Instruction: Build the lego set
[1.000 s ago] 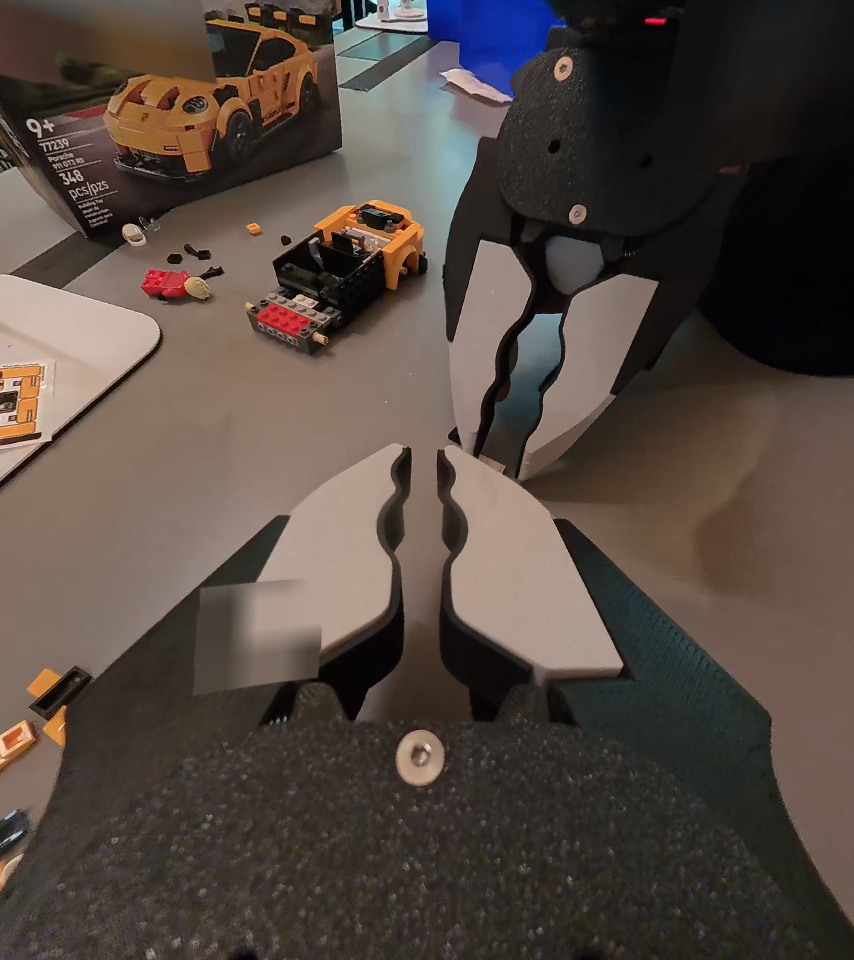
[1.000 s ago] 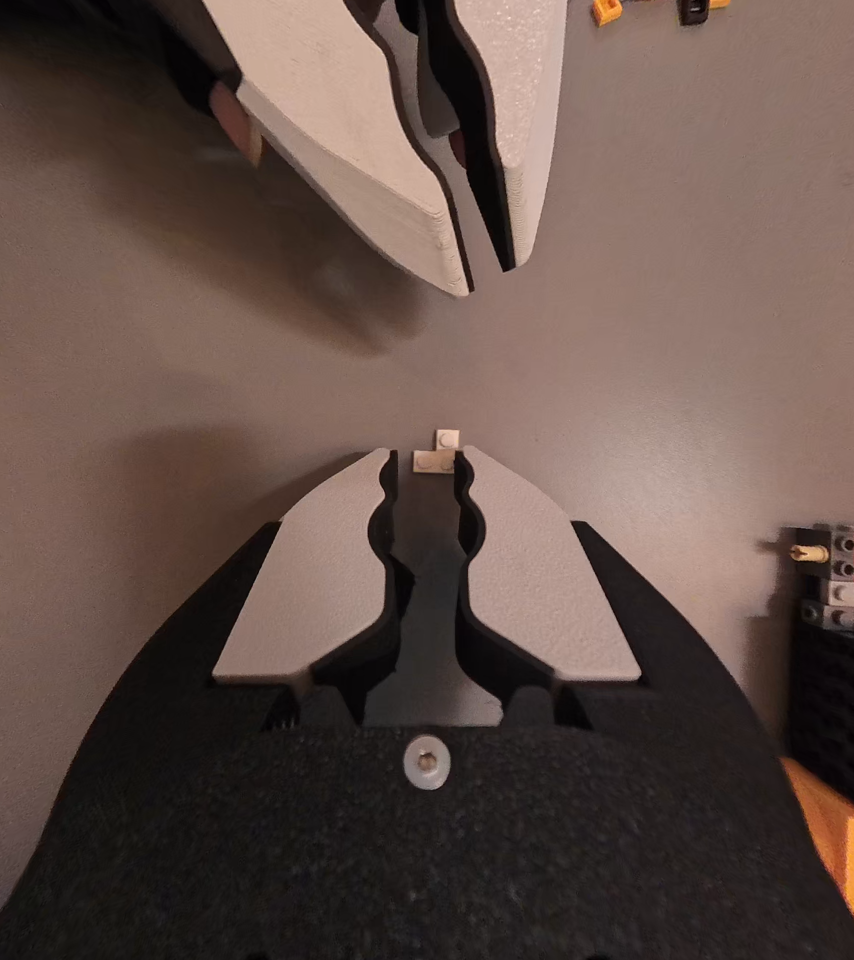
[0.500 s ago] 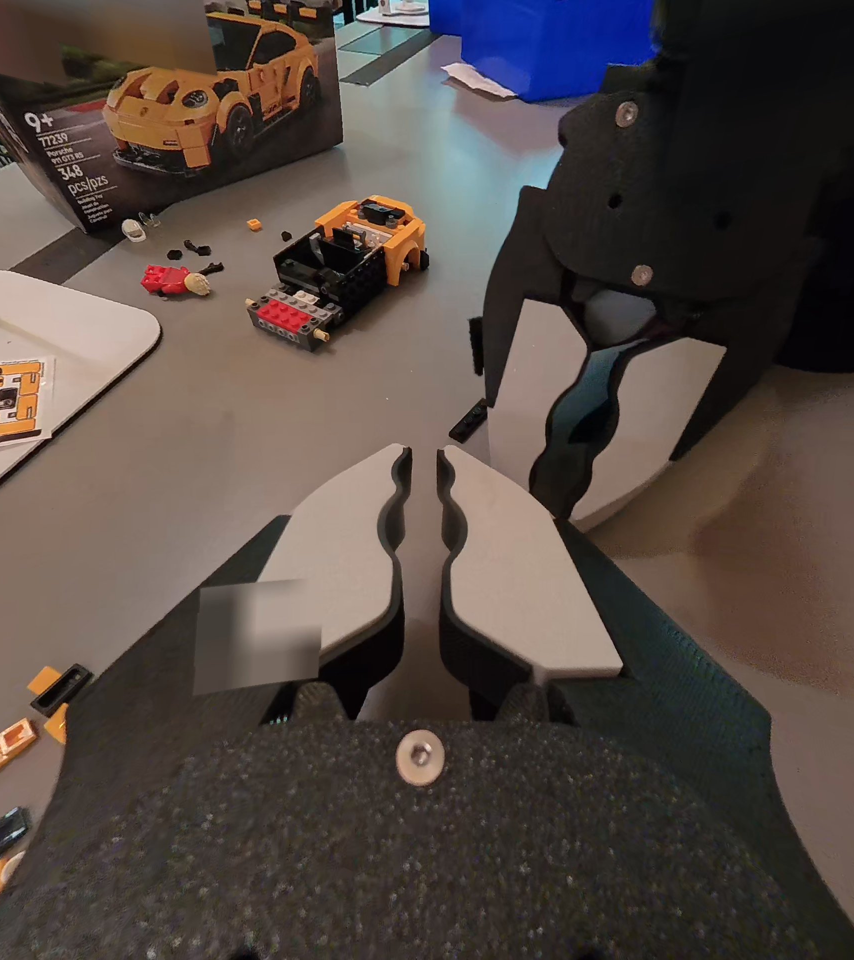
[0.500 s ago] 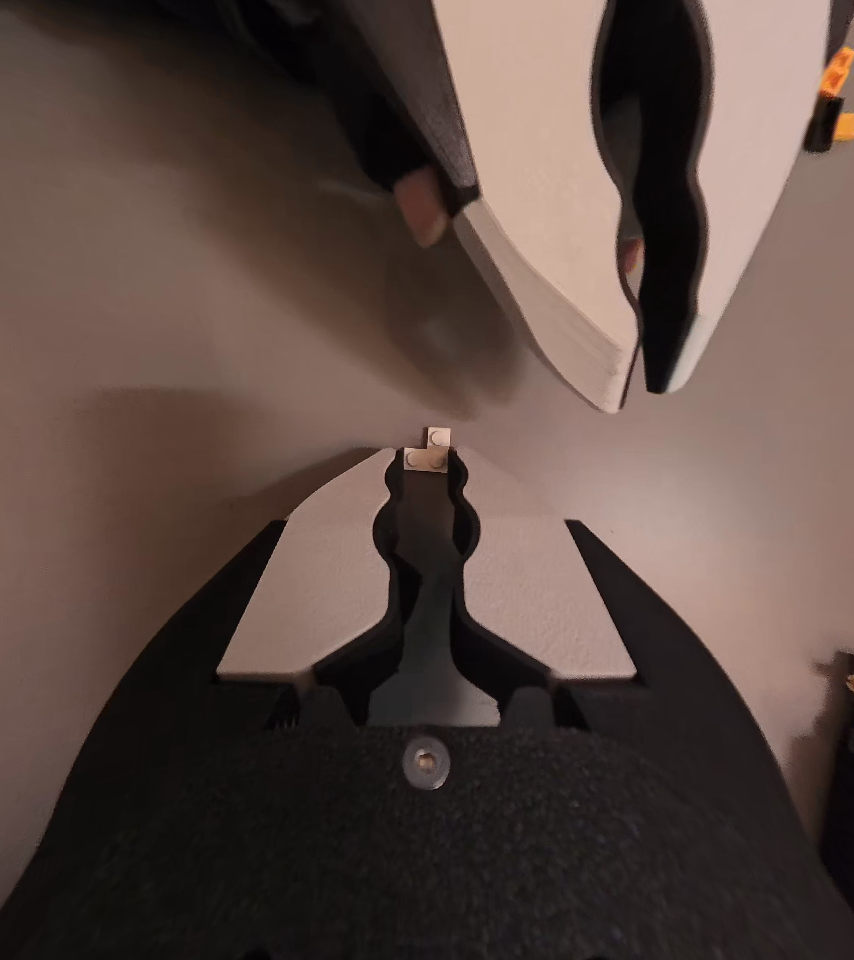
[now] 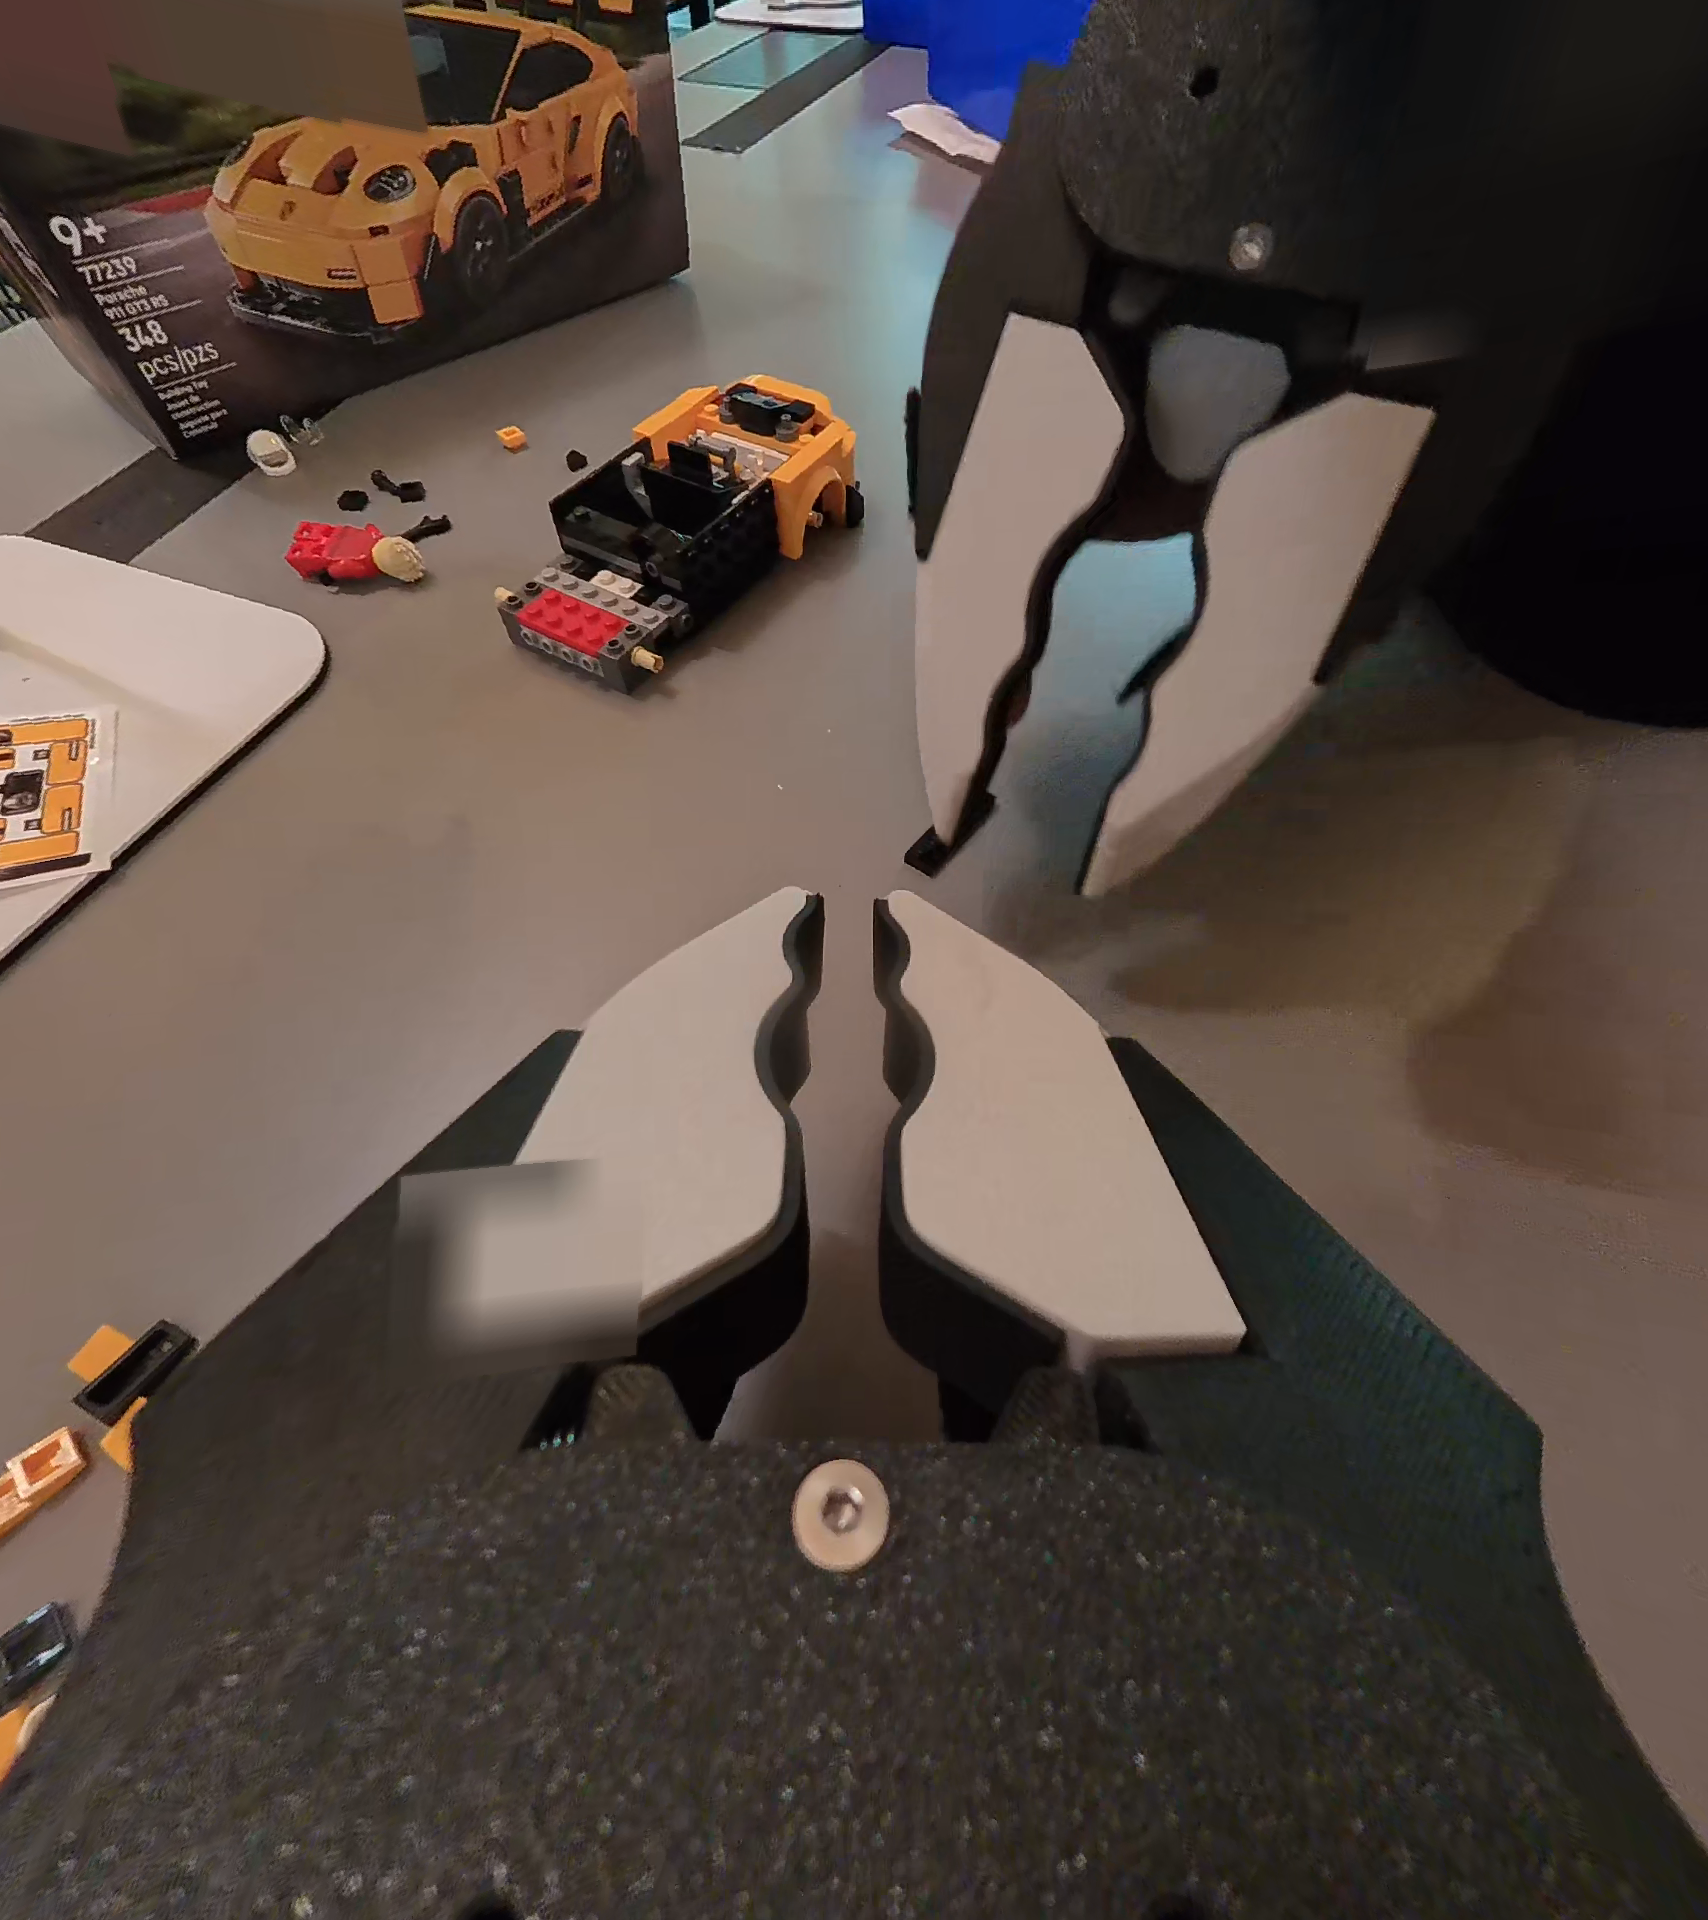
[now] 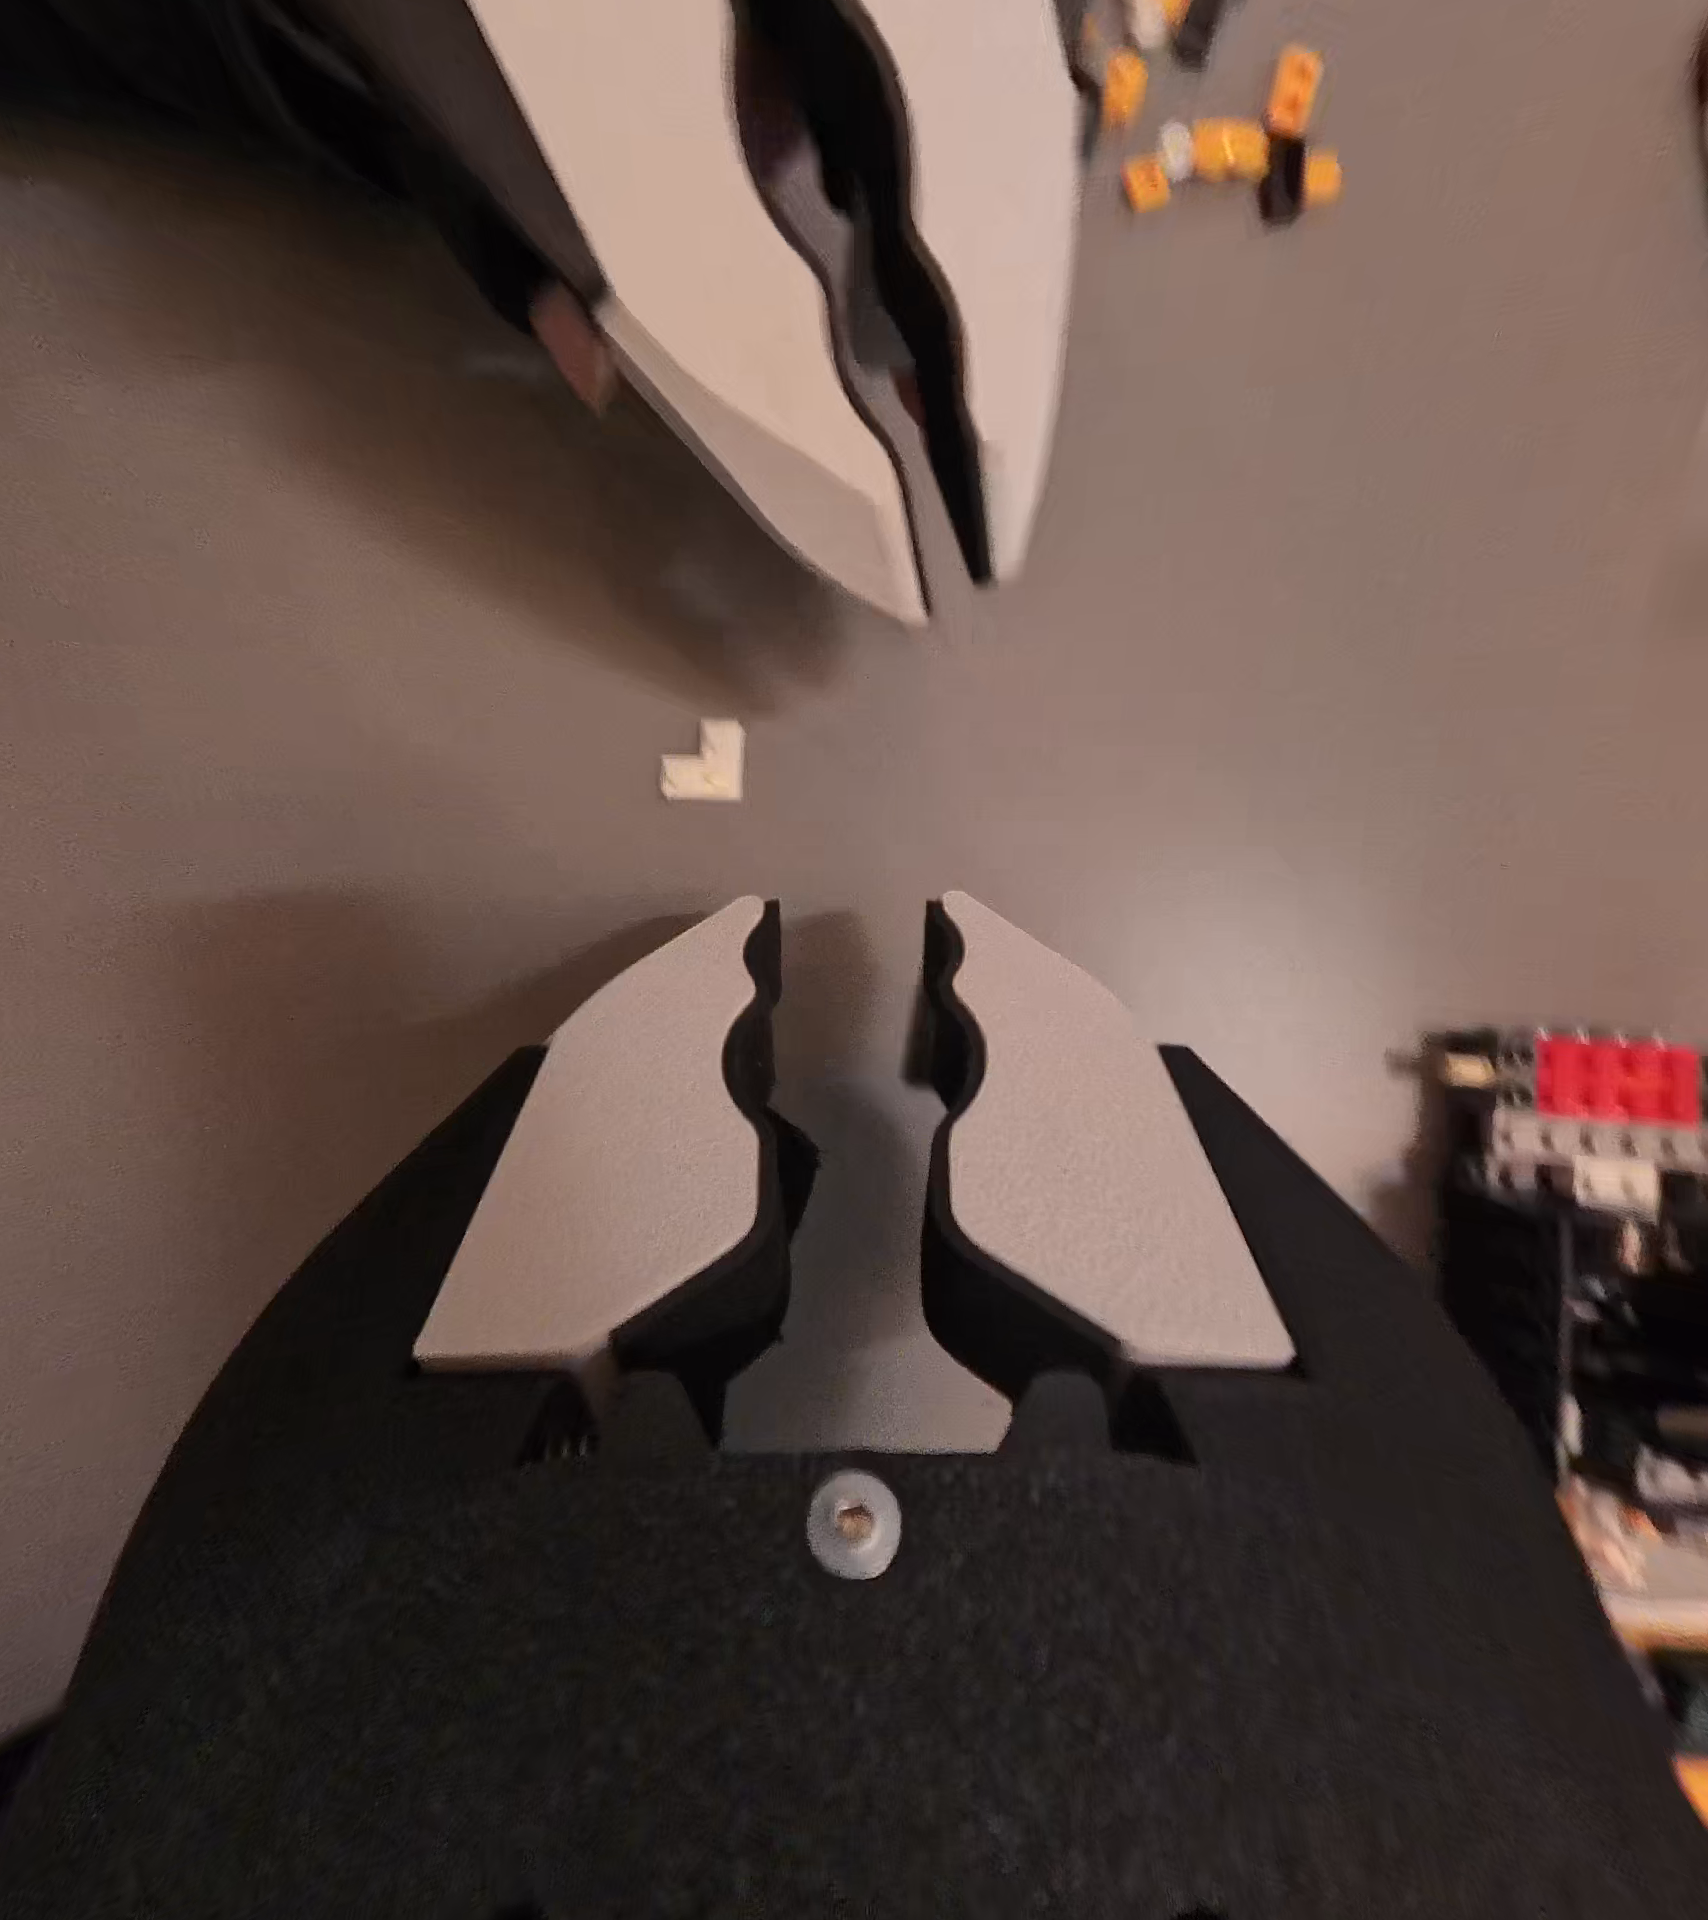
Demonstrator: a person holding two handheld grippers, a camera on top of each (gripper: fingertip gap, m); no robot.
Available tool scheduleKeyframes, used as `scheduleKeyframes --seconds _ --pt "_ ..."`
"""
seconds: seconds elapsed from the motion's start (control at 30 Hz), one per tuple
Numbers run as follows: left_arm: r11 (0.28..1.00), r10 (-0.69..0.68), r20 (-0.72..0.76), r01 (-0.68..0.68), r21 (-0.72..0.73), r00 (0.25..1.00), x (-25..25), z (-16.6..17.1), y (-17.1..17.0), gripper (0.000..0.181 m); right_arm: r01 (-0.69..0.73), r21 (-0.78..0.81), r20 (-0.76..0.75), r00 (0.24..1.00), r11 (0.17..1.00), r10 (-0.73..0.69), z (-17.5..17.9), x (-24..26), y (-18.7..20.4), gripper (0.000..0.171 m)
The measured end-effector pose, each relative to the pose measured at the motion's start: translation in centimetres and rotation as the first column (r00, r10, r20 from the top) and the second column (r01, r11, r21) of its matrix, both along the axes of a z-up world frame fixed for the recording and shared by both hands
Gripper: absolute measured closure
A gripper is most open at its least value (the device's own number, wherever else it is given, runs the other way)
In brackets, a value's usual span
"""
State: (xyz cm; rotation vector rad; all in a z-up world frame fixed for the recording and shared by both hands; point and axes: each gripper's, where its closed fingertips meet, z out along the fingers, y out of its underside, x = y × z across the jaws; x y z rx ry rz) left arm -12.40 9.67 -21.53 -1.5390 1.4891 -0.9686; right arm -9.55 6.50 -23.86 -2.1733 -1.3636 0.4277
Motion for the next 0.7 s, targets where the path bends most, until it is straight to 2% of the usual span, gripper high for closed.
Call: scheduleKeyframes --seconds 0.17,0.3,0.7 --pt "1.0 0.001 -0.005 -0.001 0.002 1.0 0.0 -0.1 0.0 0.173 0.068 -0.07 0.113 0.992 0.995 -0.06 -1.4 3.7 -0.1 0.144" --pt "1.0 0.001 -0.004 -0.001 0.003 1.0 0.0 -0.1 0.0 0.173 0.066 -0.103 0.152 0.987 0.992 -0.05 -2.4 4.0 -0.6 0.144" --pt "1.0 -0.001 -0.007 0.001 0.011 1.0 0.0 -0.1 0.0 0.173 0.042 -0.086 0.128 0.991 0.995 -0.031 -2.5 3.0 -0.3 0.163"
